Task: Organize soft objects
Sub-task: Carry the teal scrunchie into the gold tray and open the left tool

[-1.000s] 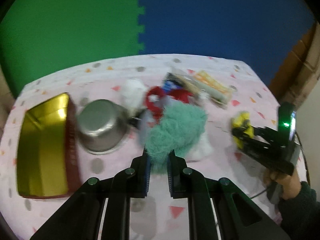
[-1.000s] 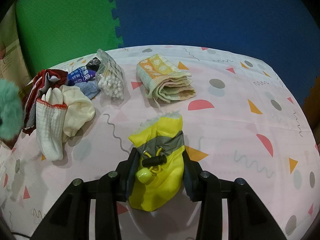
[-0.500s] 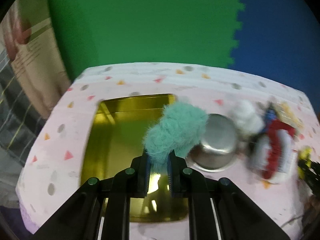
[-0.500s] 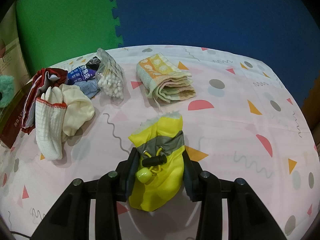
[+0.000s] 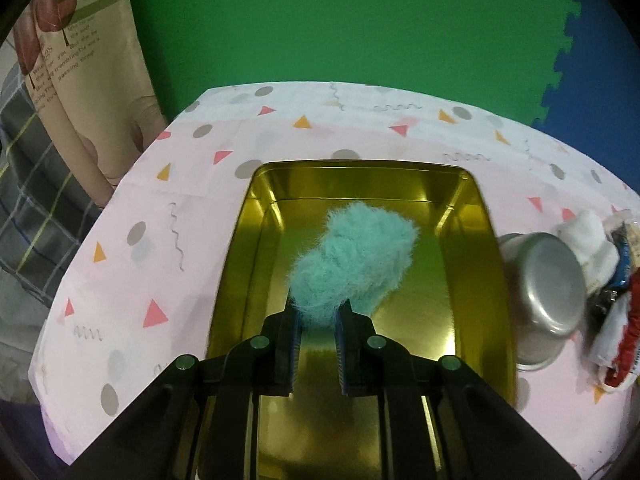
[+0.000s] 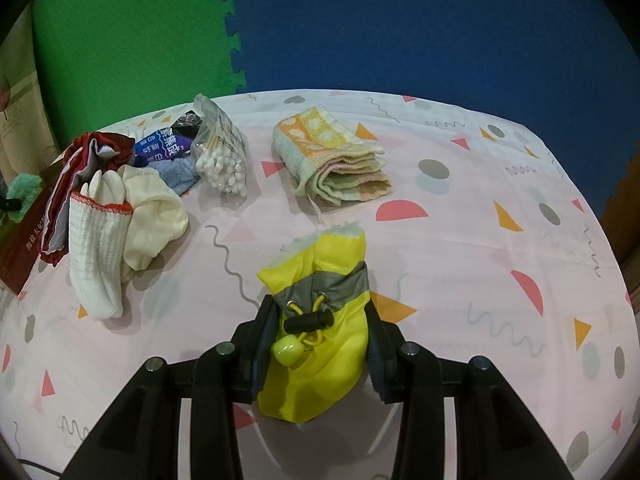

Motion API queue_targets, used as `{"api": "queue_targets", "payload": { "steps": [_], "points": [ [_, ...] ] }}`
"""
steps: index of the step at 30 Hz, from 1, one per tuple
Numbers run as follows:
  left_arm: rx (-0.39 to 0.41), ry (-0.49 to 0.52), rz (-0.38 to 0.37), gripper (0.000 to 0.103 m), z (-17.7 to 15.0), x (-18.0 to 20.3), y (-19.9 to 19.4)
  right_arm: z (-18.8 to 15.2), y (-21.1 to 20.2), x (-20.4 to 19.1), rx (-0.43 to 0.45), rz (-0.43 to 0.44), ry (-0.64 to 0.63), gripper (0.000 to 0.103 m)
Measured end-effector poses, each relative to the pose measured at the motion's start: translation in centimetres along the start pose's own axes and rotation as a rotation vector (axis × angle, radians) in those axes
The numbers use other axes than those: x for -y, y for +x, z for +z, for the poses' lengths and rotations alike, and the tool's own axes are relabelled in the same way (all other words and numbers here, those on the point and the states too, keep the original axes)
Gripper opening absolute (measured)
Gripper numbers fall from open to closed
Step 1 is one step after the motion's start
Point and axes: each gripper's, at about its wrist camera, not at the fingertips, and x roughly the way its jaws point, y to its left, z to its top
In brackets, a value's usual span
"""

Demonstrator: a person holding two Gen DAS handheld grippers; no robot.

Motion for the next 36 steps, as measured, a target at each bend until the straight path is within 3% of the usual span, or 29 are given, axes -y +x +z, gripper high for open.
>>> {"api": "queue_targets", "payload": {
  "steps": [11,15,22,24,27,36],
  "points": [
    [-0.015,0.011,0.005,0.021,0.2,-0.9,1.3,0.0,0.1,-0.1,-0.001,-0.010,-0.012,0.041],
    [0.005,0.013,0.012,0.036,0.3,-1.2,1.3,0.0,0.1,-0.2,-0.002,-0.014,-0.017,0.041],
    [0.042,-0.006,0.022,0.038,0.0,-1.5,-0.4,-0.1,0.1,-0.3,-0.001,-0.021,-0.025,0.041],
    [0.060,-0.012,0.033,0.051,-0.5,-1.3,-1.3,-0.1,0.1,-0.3,-0.001,-0.021,-0.025,0.041],
    [0.090,-0.043,0.022,0.060,-1.4,-1.3,-2.8,-0.1,0.1,-0.4,0.000,-0.028,-0.030,0.041],
    [0.126,-0.054,0.069,0.067,-4.2,-0.9,-4.7,0.1,-0.5,-0.9,-0.002,-0.069,-0.014,0.034]
  ]
}}
